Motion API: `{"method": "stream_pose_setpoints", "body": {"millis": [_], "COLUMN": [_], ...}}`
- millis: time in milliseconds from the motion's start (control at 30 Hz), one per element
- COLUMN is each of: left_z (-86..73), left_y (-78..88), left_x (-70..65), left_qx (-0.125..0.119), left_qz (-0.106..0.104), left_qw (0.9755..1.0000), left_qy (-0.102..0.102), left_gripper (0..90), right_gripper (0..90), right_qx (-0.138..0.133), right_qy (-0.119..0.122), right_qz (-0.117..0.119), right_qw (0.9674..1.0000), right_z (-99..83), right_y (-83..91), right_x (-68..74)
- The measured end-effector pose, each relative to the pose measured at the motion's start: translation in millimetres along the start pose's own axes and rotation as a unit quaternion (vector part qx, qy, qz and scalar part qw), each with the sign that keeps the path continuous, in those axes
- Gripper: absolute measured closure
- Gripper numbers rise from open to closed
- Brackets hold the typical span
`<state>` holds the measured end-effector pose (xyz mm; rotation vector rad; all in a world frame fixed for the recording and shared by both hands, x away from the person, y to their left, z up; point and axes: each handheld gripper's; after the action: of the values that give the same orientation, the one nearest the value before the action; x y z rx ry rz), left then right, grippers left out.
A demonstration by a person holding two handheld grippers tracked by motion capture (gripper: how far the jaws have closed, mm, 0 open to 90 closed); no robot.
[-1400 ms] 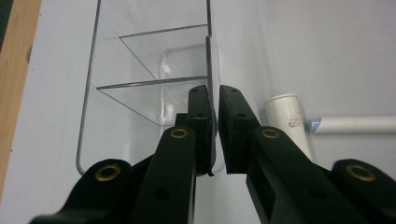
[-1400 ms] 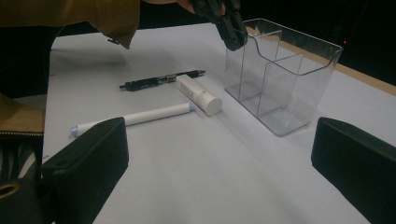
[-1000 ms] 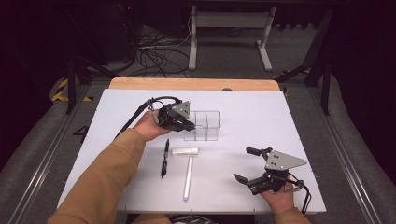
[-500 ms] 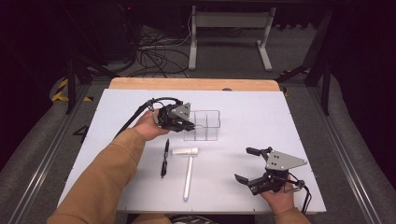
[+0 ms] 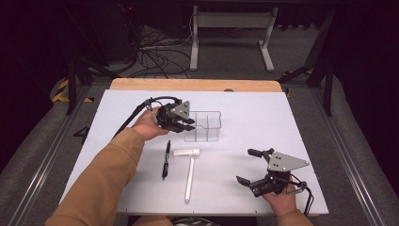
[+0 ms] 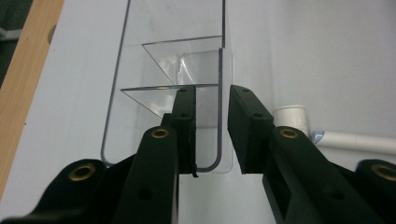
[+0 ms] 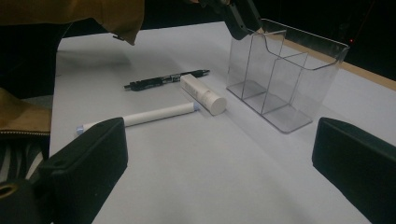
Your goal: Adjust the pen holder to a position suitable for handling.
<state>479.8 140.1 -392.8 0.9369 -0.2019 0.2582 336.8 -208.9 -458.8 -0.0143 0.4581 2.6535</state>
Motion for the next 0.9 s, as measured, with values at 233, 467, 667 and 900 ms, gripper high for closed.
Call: {"method": "stream_pose_setpoints", "body": {"millis": [233,467,667,900], "left_z": [0.2,-1.5,-3.8,-11.0], "left_y": [19.0,37.4,49.5,56.8], "left_x": [0.9,-6.0,-12.5,-17.1], "left_qx": [-0.025,-0.067,-0.080,-0.079], "left_qz": [-0.013,-0.013,-0.009,0.014], "left_qw": [0.9951,0.9887,0.9834,0.9795], "left_qy": [0.094,0.134,0.163,0.185], "left_gripper": [61.0,48.5,44.1,43.5], "right_gripper": [3.9,3.7,3.2,2.8], "right_qx": [-0.001,-0.002,-0.003,-0.003], "right_qy": [0.000,-0.001,-0.002,0.000], "right_qz": [-0.002,-0.003,-0.004,-0.008], "right_qw": [1.0000,1.0000,1.0000,1.0000], "right_z": [0.3,0.4,0.6,1.3], "right_y": [0.5,0.2,-0.3,-1.1], "right_x": [0.1,0.0,-0.1,-0.3]}}
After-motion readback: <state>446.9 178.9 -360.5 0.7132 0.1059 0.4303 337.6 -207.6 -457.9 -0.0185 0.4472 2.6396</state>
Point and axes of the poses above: each handheld gripper's, and its own axes: y roughly backward along the jaws, z roughly out of its top, x roughly to its left, and after that the axes turned 1 degree about z, right-handed
